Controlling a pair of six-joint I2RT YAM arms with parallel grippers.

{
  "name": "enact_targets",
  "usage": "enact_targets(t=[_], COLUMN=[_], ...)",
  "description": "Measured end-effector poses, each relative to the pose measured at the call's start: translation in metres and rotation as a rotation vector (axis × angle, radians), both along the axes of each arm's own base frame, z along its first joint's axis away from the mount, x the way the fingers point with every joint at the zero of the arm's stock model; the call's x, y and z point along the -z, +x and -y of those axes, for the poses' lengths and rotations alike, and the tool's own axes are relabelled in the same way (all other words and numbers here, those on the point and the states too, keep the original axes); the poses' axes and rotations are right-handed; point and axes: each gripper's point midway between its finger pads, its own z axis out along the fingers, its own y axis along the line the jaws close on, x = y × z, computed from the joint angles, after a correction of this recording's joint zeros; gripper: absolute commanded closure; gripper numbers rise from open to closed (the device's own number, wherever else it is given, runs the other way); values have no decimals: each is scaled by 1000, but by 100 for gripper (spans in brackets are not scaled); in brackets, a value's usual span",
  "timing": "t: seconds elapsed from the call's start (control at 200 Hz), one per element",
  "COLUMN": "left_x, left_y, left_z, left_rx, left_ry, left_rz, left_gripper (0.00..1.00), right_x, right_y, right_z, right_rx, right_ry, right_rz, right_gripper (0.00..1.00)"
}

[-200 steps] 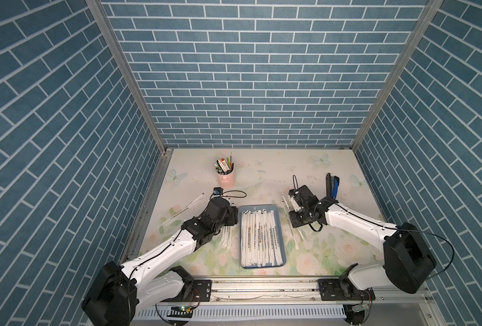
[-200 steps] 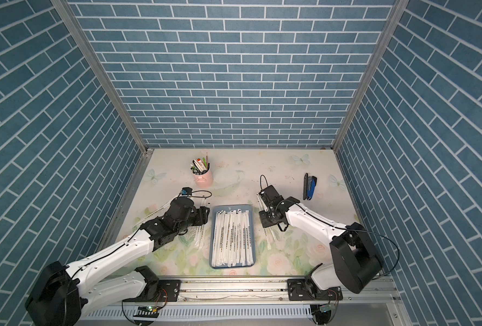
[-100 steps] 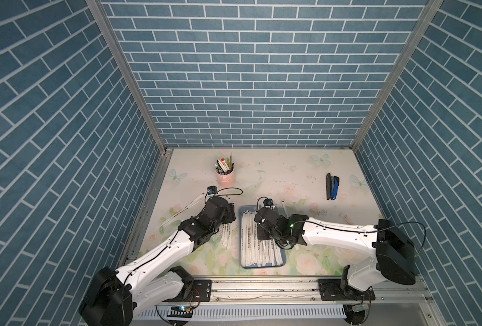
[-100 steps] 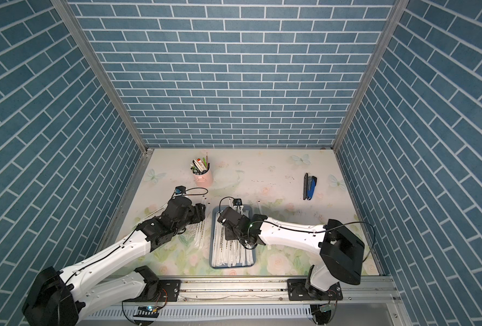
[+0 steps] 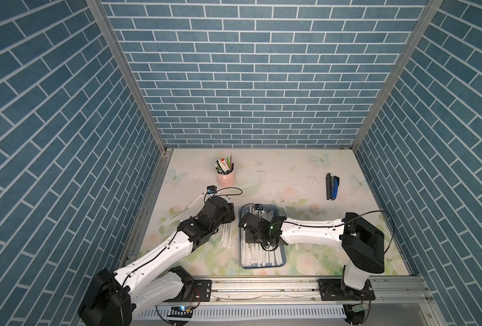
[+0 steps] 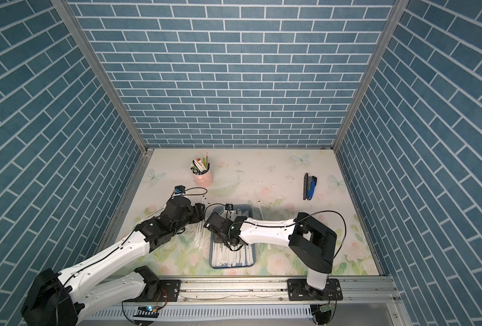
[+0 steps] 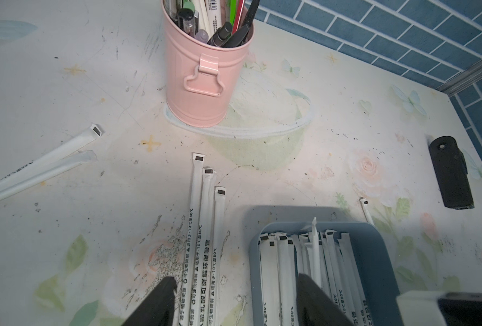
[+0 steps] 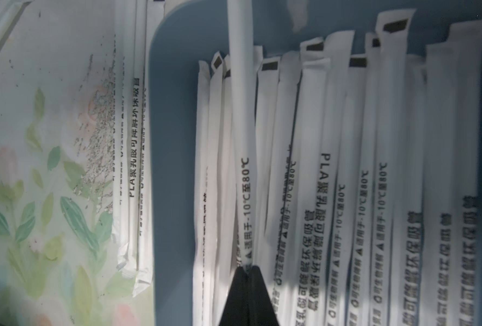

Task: Put the straws into the storage box
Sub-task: Place the straw in the storage box, then pick up the straw from the center of the board.

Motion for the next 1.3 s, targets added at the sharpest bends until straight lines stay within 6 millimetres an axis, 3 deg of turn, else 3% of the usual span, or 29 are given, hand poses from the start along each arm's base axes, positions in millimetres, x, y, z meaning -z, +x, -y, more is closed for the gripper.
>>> enact_targets(t=[0.31, 0.6, 0.77, 0.88, 0.97, 1.065, 1.13, 1.22, 1.3], left_x=[-2, 2, 1, 0, 3, 17, 30, 50, 67], left_y=[4, 4, 7, 11, 13, 15, 15, 14, 16], left_z=[-2, -1, -7, -15, -20, -22, -22, -23, -26], left_rx=[0, 4, -13, -32, -40, -39, -29, -18, -11], left_ry=[-1, -2, 1, 8, 16, 36, 61, 96, 122], left_rz=[1, -12, -13, -13, -23, -65, -104, -161, -207], left_gripper=[29, 29, 32, 36, 44, 54, 57, 58, 56], right_x=[11, 13, 11, -8, -44, -90, -107, -109, -98], right_y=[-7, -8, -5, 6, 29, 64, 81, 90, 88], right_z=[-5, -3, 1, 10, 24, 53, 77, 105, 114], right_rx=[6, 8, 10, 9, 15, 60, 105, 137, 122], right_ry=[-4, -6, -17, -11, 32, 89, 107, 95, 61], right_rz=[-58, -82, -82, -56, 14, 125, 183, 220, 217], right_gripper=[96, 76, 73, 71, 70, 70, 70, 70, 71])
